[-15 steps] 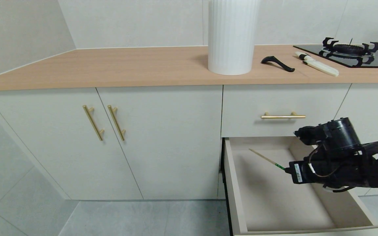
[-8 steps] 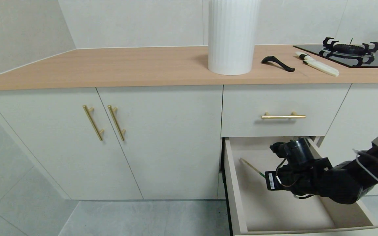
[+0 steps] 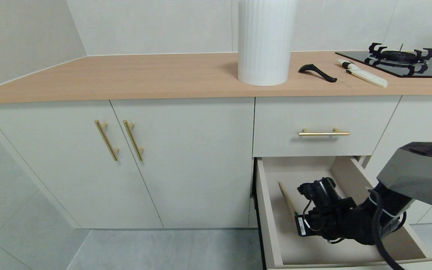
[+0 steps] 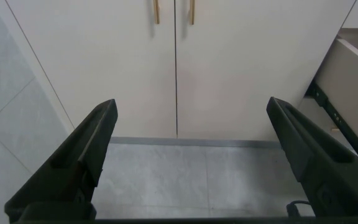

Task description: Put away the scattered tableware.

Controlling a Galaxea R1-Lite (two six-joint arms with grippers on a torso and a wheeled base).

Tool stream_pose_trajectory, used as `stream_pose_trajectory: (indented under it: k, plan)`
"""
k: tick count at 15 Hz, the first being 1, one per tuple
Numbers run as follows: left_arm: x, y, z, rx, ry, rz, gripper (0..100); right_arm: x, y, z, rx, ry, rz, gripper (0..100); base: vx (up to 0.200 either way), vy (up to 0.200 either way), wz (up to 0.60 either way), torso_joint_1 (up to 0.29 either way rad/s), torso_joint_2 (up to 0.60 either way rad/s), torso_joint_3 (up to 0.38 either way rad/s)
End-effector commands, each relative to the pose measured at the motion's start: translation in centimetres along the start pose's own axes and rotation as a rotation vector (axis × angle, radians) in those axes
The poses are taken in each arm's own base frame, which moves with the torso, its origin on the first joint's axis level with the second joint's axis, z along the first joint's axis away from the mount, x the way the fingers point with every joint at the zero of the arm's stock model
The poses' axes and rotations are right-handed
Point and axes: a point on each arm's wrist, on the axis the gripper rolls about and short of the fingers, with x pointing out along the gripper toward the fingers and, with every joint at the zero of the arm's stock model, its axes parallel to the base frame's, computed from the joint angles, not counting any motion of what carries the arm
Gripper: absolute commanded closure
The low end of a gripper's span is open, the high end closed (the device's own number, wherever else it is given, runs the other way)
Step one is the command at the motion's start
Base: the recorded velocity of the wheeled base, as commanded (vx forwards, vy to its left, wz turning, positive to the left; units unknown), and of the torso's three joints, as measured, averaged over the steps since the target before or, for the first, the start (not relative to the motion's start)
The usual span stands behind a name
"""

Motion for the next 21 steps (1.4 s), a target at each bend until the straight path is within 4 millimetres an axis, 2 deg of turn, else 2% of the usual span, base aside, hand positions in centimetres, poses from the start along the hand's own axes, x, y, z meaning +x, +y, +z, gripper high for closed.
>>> stream_pose_trajectory:
  k: [1,5,12,13,15,18,21]
  plan:
    - [0.0,0.0,0.0,-0.001,0.001,0.000,0,1.7,0.2,-1.3,-0.016,0.056,-0.010,100,0.000,0.000,0.00,0.000,0.00,0.000]
    - [0.0,0.0,0.0,-0.001,0.001,0.000,0,2.8,0.2,-1.8,-0.017,0.064,-0.014,100,0.000,0.000,0.00,0.000,0.00,0.000]
    - [0.0,0.0,0.0,-0.001,0.002,0.000,0,2.7,0.2,-1.5,-0.012,0.041,-0.025,100,0.000,0.000,0.00,0.000,0.00,0.000]
    - [0.0,0.0,0.0,-0.001,0.002,0.000,0,2.7,0.2,-1.5,-0.012,0.040,-0.026,0,0.000,0.000,0.00,0.000,0.00,0.000]
    - [0.0,0.0,0.0,-0.001,-0.001,0.000,0,2.0,0.2,-1.0,-0.007,0.016,-0.027,0,0.000,0.000,0.00,0.000,0.00,0.000]
    - [0.0,0.0,0.0,-0.001,0.001,0.000,0,-0.1,0.2,0.0,0.004,-0.033,-0.017,0,0.000,0.000,0.00,0.000,0.00,0.000]
    - [0.0,0.0,0.0,-0.001,0.001,0.000,0,-4.4,-0.1,1.8,0.015,-0.142,-0.005,0,0.000,0.000,0.00,0.000,0.00,0.000]
